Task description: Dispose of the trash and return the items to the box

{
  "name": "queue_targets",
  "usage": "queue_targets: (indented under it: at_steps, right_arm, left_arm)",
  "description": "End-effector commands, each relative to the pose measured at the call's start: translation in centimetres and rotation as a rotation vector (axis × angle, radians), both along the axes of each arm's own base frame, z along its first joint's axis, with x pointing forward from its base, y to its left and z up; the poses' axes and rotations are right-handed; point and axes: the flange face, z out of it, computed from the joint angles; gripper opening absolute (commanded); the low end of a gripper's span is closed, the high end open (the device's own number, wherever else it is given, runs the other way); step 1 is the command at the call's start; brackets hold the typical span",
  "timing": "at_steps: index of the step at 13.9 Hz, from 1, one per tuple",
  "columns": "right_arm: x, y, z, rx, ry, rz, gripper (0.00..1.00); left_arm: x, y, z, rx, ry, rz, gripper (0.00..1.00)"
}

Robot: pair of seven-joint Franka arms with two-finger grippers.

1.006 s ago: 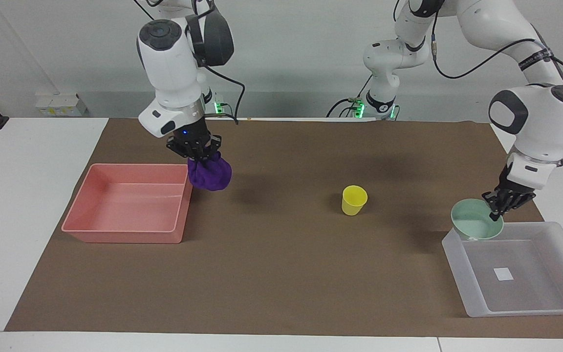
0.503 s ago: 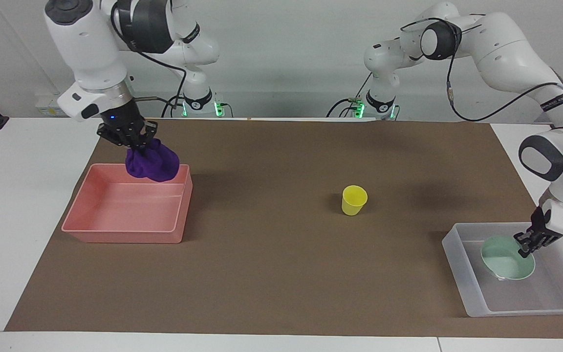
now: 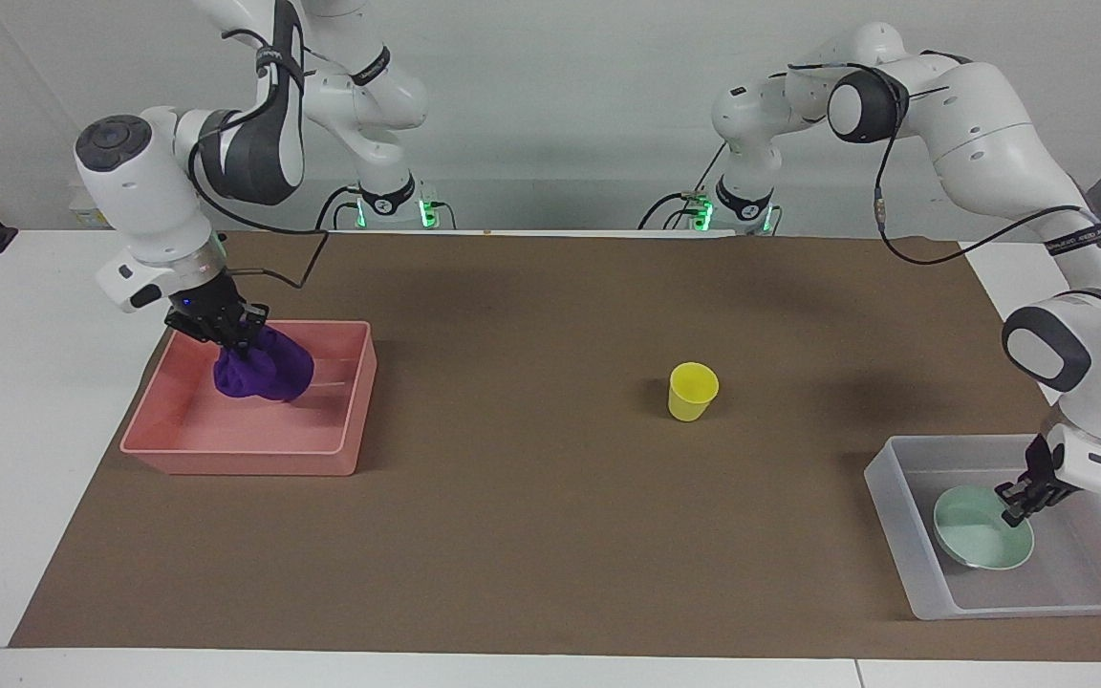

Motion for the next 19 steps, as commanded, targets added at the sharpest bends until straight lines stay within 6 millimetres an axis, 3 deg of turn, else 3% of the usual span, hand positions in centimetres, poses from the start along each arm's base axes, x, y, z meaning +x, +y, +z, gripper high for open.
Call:
queue_targets:
  at_steps: [1, 2, 3, 4, 5, 6, 7, 9, 11, 14, 15, 16, 19]
  right_arm:
    - [-1.5, -0.5, -4.9, 0.004, 0.004, 0.000, 0.00]
    - [-1.3, -0.7, -6.3, 0.005, 0.007, -0.007, 0.00]
    - [-1.2, -0.8, -7.2, 0.006, 0.014, -0.009, 0.00]
    - [-0.9, -0.8, -8.3, 0.006, 0.011, -0.017, 0.00]
    - [-0.6, -0.7, -9.1, 0.006, -0.001, -0.028, 0.00]
    - [-0.7, -0.7, -9.6, 0.006, -0.006, -0.041, 0.00]
    - [-0.7, -0.6, -10.0, 0.006, -0.008, -0.043, 0.05]
    - [-0.8, -0.5, -10.7, 0.008, 0.009, -0.042, 0.99]
    - [-0.5, -0.1, -9.6, 0.006, -0.005, -0.036, 1.00]
    - [-0.2, 1.2, -6.0, 0.008, -0.029, -0.095, 1.00]
    - [0.3, 3.3, -4.9, 0.010, -0.025, -0.115, 1.00]
    - [0.4, 4.7, -4.0, 0.011, -0.020, -0.129, 1.00]
    - [-0.3, 6.0, 0.7, 0.015, -0.046, -0.209, 1.00]
  left_arm:
    - [-0.6, 0.8, -0.5, -0.012, -0.007, 0.005, 0.00]
    - [-0.7, 0.6, -0.7, -0.013, -0.004, 0.002, 0.01]
    - [-0.7, 0.6, -0.7, -0.011, 0.004, -0.001, 0.24]
    - [-0.7, 0.5, -0.7, -0.009, 0.005, -0.013, 0.52]
    - [-0.6, 0.2, -0.6, 0.001, 0.001, -0.044, 0.91]
    - [-0.6, 0.1, -0.3, 0.013, -0.002, -0.083, 1.00]
    - [-0.8, 0.1, 1.1, 0.025, -0.009, -0.122, 1.00]
    - [-1.7, -0.7, 3.7, 0.028, -0.003, -0.148, 1.00]
    - [-3.2, -3.3, 6.2, 0.026, 0.003, -0.178, 1.00]
    - [-7.0, -7.8, 9.5, 0.028, 0.009, -0.231, 1.00]
    - [-8.3, -9.8, 10.5, 0.027, 0.012, -0.249, 1.00]
    - [-9.7, -11.5, 11.1, 0.026, 0.016, -0.271, 1.00]
    - [-13.0, -18.0, 12.2, 0.001, 0.074, -0.287, 1.00]
